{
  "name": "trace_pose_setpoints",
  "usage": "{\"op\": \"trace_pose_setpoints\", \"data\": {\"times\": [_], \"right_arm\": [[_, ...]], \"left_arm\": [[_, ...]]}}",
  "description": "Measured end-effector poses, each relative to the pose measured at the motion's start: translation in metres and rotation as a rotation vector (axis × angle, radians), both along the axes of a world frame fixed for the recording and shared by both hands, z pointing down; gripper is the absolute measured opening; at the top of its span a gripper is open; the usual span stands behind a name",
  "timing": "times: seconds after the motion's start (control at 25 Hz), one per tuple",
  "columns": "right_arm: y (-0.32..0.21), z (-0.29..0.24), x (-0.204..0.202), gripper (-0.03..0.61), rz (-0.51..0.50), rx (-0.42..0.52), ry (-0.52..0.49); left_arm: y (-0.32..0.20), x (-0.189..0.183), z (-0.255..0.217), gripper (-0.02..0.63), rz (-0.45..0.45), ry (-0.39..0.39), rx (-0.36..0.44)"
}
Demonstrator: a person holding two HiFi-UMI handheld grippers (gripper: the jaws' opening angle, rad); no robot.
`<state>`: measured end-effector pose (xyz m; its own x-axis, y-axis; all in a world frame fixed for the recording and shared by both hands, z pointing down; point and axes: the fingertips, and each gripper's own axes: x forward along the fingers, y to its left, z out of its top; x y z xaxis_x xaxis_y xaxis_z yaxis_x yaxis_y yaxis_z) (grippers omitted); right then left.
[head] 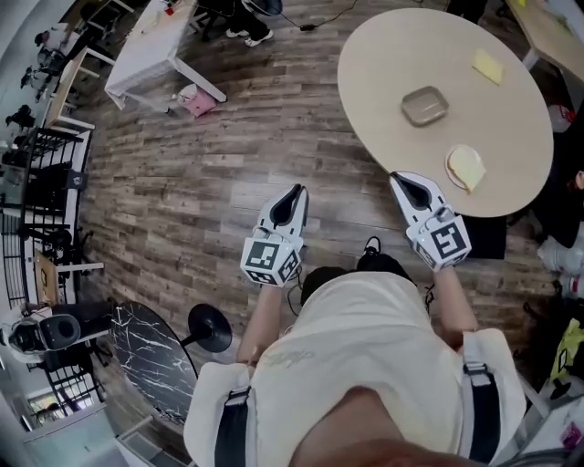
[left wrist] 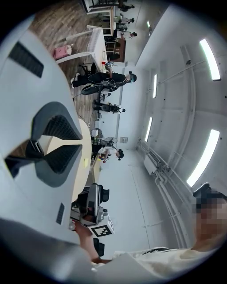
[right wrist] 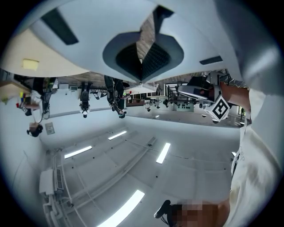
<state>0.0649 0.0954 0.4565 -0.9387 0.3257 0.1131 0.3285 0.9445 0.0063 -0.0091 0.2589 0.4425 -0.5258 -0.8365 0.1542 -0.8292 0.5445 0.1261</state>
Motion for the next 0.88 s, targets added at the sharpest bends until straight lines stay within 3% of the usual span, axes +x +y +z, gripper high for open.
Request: {"op": "trace_pose_setpoints", "data": {"times": [0.24, 0.44, 0.88], "right_arm": [[-0.016, 0.008, -0.03, 0.008, -0.019, -0.018, 0.033], [-0.026, 0.016, -0.061, 0.008, 0.005, -0.027, 0.059], [-0.067, 0.026, -0.131, 0.008, 0.278, -0.043, 0.088]], "left_arm": [[-0.014, -0.031, 0.006, 0.021, -0.025, 0.038, 0.012], [-0.029, -0.064, 0.016, 0.021, 0.021, 0.066, -0.007], [-0.073, -0.183, 0.044, 0.021, 0.22, 0.111, 0.0]]}}
